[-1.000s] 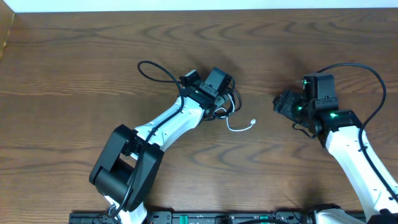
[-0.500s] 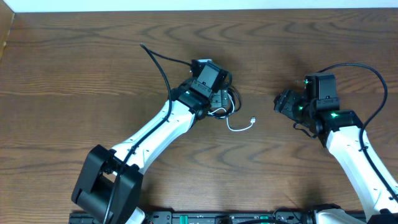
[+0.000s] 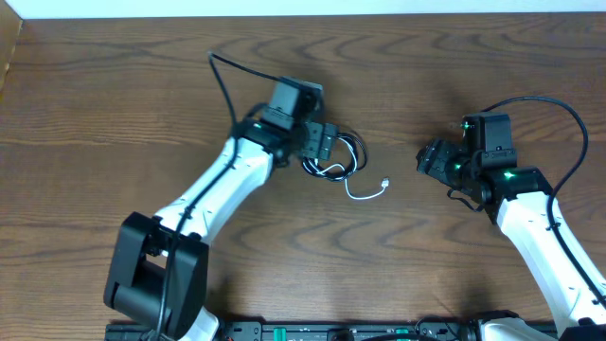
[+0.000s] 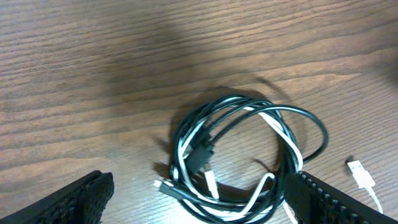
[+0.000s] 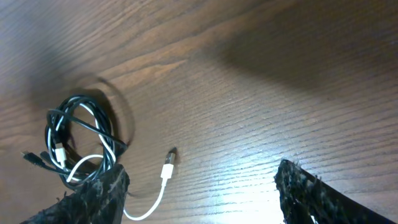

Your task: Untangle cables

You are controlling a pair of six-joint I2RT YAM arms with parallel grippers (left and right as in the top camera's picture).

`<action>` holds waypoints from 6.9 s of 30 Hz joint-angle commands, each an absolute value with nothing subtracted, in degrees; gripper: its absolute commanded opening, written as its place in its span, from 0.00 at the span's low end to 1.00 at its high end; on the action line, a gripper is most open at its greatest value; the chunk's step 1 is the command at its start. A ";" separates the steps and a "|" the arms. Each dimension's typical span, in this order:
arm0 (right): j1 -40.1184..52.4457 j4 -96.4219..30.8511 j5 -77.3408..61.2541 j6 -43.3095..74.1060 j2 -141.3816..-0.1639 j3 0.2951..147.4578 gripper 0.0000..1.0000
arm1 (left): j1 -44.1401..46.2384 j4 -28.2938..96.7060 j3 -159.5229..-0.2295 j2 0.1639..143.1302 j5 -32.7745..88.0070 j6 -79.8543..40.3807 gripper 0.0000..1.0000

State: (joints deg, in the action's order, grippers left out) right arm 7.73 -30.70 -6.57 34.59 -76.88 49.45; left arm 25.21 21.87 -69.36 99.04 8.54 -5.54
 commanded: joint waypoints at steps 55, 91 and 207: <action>7.60 -31.09 -6.37 32.47 -77.32 50.46 0.76 | 15.57 19.42 -70.41 114.98 26.57 4.40 0.59; 7.60 -30.65 -6.37 32.47 -77.32 50.46 0.79 | 20.05 17.52 -69.60 117.67 11.90 6.35 0.34; 19.35 4.54 -30.55 18.50 -75.11 51.44 0.10 | 20.91 9.34 -71.81 86.15 36.69 -43.68 0.08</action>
